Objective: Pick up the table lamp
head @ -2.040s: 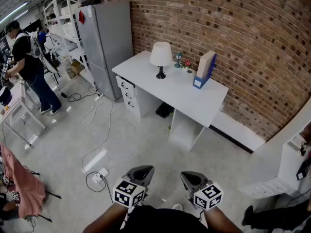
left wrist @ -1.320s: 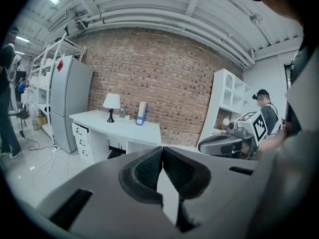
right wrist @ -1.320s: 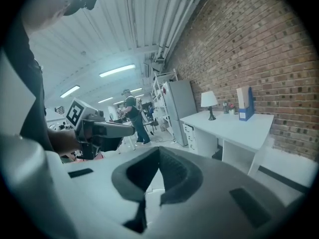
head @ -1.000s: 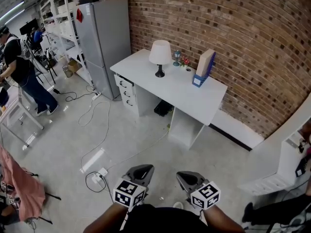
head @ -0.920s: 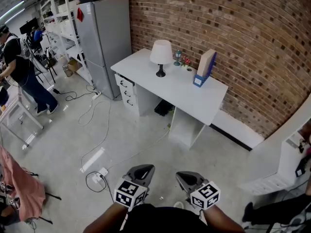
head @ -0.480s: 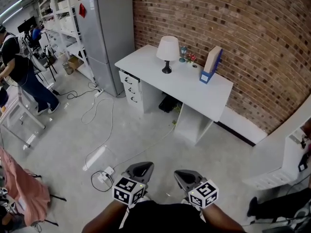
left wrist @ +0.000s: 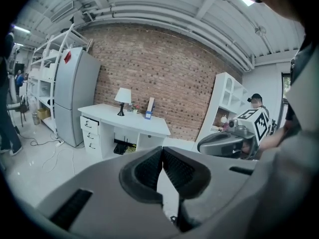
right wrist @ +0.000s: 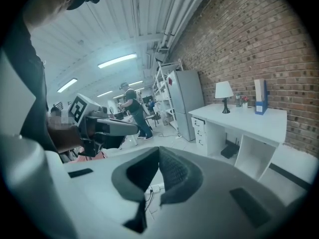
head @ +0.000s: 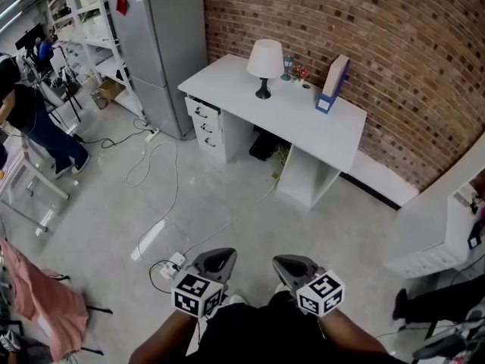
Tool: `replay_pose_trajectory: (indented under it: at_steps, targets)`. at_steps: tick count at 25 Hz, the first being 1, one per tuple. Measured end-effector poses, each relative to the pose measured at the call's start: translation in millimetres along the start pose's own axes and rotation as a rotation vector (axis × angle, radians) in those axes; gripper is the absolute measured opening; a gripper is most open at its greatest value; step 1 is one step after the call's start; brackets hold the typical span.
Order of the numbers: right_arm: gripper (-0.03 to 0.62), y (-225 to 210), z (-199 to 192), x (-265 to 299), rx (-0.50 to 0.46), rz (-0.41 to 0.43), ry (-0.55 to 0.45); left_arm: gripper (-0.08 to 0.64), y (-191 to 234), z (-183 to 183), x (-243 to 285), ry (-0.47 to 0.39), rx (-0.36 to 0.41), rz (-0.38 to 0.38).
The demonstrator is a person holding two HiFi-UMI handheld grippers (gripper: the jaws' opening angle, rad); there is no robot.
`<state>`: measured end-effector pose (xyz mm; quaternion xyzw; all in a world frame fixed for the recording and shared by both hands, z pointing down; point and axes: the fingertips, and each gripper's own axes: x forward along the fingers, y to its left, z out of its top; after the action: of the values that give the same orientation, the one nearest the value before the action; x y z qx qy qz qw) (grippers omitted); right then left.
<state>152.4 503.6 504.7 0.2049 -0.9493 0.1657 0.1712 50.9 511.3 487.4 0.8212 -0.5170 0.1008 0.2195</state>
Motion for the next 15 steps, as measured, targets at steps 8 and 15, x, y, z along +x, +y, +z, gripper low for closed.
replay_pose_trajectory:
  at_steps: [8, 15]
  targets:
    - [0.005, -10, 10, 20, -0.001, 0.002, 0.014, 0.005, 18, 4, 11, 0.003, -0.016, -0.011]
    - [0.005, -52, 35, 52, 0.010, 0.012, -0.014, 0.005, 47, 27, 43, 0.007, -0.001, 0.011]
